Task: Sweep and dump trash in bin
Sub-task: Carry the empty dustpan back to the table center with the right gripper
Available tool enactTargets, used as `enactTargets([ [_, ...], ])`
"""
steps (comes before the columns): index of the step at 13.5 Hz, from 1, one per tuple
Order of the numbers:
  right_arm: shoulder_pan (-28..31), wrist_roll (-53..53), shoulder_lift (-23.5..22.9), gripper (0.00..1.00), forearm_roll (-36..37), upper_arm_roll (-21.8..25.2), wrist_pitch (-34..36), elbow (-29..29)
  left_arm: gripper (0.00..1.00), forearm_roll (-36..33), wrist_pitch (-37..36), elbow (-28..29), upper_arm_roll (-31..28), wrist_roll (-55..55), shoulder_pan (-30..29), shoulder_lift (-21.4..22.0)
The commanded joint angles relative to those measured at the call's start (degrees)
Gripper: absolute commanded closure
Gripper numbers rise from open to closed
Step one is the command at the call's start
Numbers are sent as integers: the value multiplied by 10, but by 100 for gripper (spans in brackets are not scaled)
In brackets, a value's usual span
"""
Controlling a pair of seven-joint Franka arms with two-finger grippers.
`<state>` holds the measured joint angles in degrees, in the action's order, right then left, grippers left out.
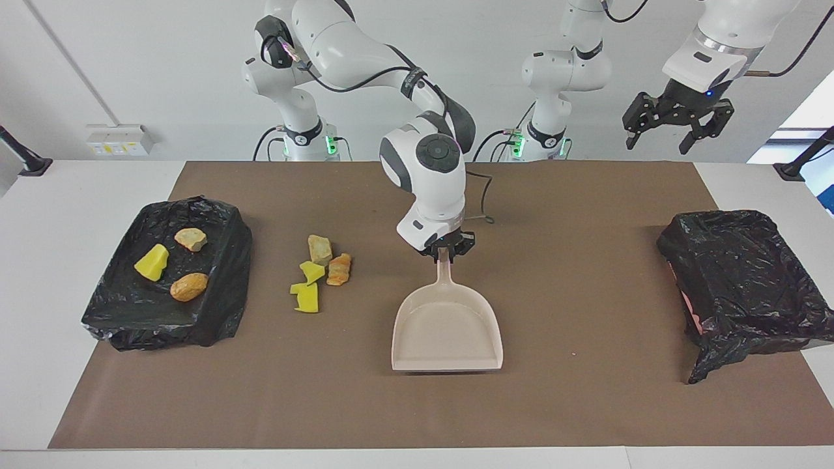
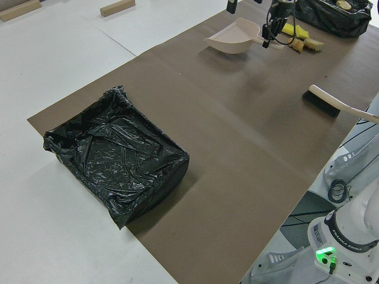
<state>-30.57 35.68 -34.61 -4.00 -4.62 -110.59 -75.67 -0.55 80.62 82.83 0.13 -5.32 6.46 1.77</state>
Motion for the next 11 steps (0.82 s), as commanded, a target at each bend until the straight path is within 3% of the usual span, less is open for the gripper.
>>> enactTargets([
  [1, 9, -25, -11, 100, -19, -5, -9, 15, 0, -1, -5, 15, 2, 6, -2, 15],
  [10, 7, -44, -20, 100, -14, -4, -30, 0, 0, -1, -2, 16, 8, 1, 3, 16],
  [11, 8, -45, -20, 95, -18, -4, -33, -5, 0, -1, -2, 16, 8, -2, 3, 16],
])
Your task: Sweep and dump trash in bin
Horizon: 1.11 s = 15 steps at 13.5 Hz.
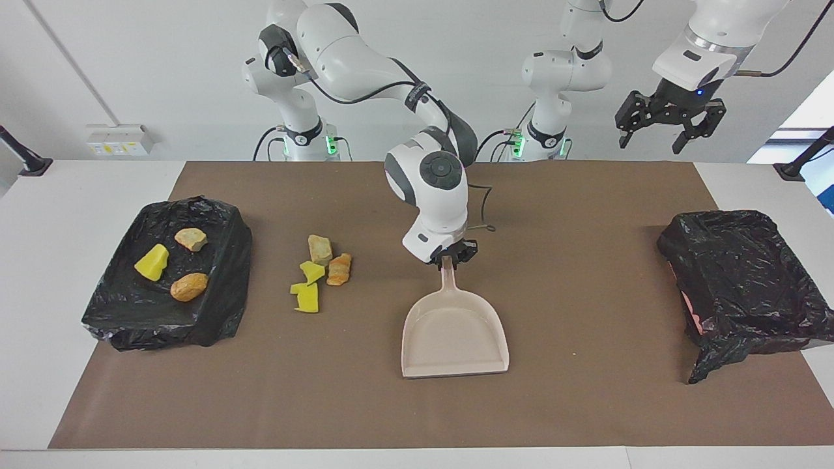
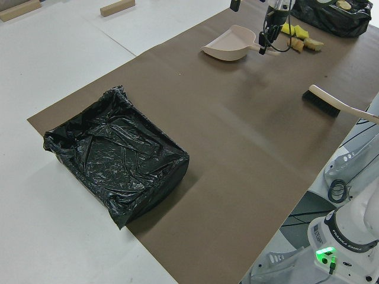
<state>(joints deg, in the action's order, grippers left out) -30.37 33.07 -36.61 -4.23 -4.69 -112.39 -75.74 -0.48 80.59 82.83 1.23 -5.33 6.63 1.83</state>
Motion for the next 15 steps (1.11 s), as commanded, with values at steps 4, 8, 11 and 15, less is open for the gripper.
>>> enactTargets([
  [4, 5, -32, 2, 0, -8, -3, -29, -14, 0, -1, 0, 16, -3, 3, 0, 15],
  [8, 13, -34, 27, 0, -10, -3, 2, -16, 0, 0, 14, 16, -3, 6, 3, 9],
  [11, 15, -33, 58, 0, -7, -2, 65, -17, 0, 0, 41, 17, 16, 13, 4, -2],
  [15, 13, -26, 165, 0, -20, -3, 118, -91, 0, -1, 90, 26, 68, 85, 4, -33],
])
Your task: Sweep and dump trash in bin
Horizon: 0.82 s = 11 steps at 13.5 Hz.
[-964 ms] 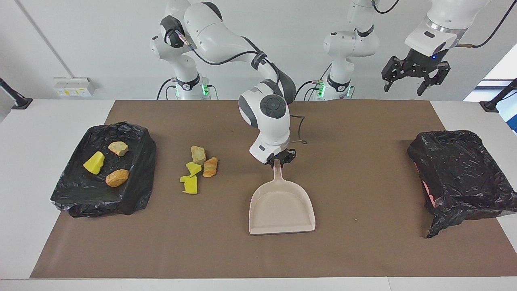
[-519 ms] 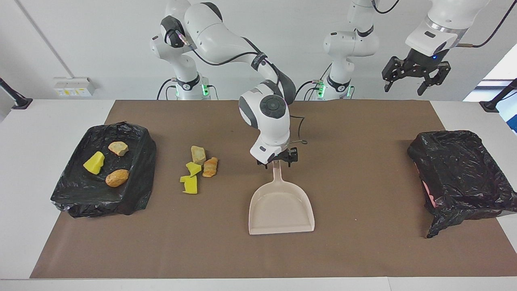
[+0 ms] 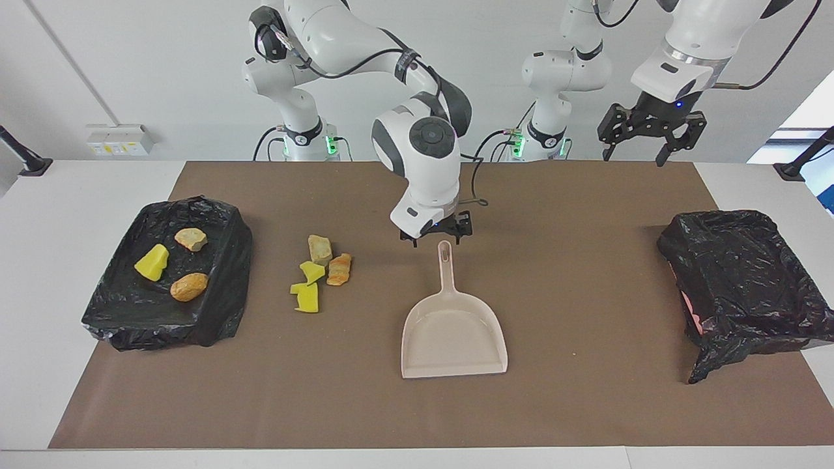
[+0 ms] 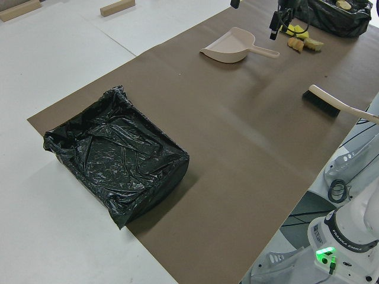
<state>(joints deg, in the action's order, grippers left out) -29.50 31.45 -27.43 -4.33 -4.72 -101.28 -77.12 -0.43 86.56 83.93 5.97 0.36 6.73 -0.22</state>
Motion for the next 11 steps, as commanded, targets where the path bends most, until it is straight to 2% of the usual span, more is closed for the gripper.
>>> enactTargets([
  [1, 3, -10, 110, 0, -20, -4, 16, -113, 0, -4, 47, 16, 42, 52, 2, -27],
  [3, -8, -5, 176, 0, -24, -5, 32, -173, 0, -6, 88, 32, 76, 110, 3, -47],
  [6, -48, 31, 242, 0, -50, -5, 32, -261, 0, -15, 141, 55, 115, 150, 5, -83],
  [9, -85, 39, 330, 0, -114, -5, -55, -412, 0, -51, 186, 64, 154, 210, 10, -121],
  [11, -104, 42, 370, 0, -128, -5, -70, -475, 0, -101, 227, 65, 196, 282, 15, -165],
])
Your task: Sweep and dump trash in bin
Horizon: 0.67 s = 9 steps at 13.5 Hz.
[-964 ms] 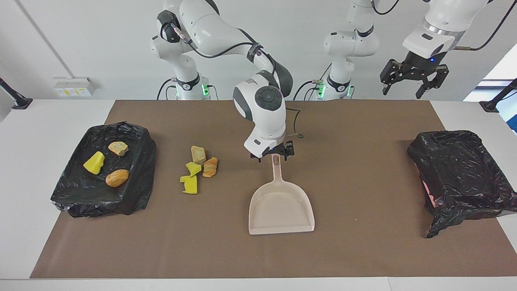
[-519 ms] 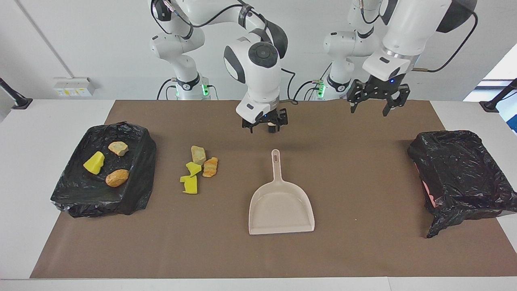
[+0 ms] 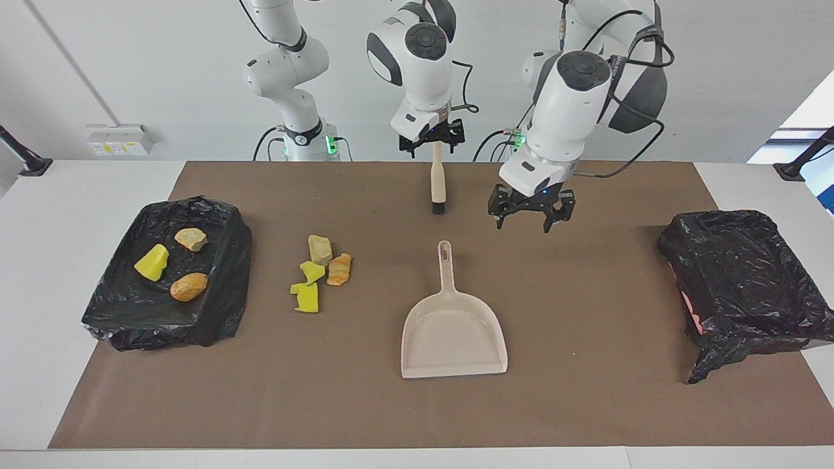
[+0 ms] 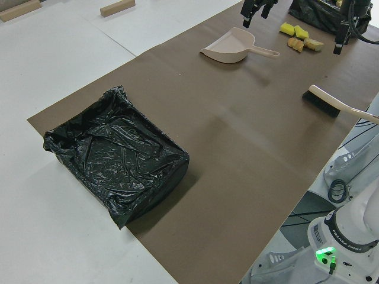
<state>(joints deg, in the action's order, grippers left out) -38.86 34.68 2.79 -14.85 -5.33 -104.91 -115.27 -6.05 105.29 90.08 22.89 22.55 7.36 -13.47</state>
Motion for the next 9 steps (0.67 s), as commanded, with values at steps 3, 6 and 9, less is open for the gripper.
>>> enactTargets([
  [3, -63, 66, 76, 0, -27, 1, -78, -146, 0, -56, 83, 11, 50, 106, 19, -67],
  [6, -96, 99, 83, 0, -60, 0, -113, -183, 0, -92, 120, 28, 70, 150, 30, -92],
  [9, -128, 134, 72, 0, -61, 0, -207, -229, 0, -108, 148, 43, 73, 167, 34, -101],
])
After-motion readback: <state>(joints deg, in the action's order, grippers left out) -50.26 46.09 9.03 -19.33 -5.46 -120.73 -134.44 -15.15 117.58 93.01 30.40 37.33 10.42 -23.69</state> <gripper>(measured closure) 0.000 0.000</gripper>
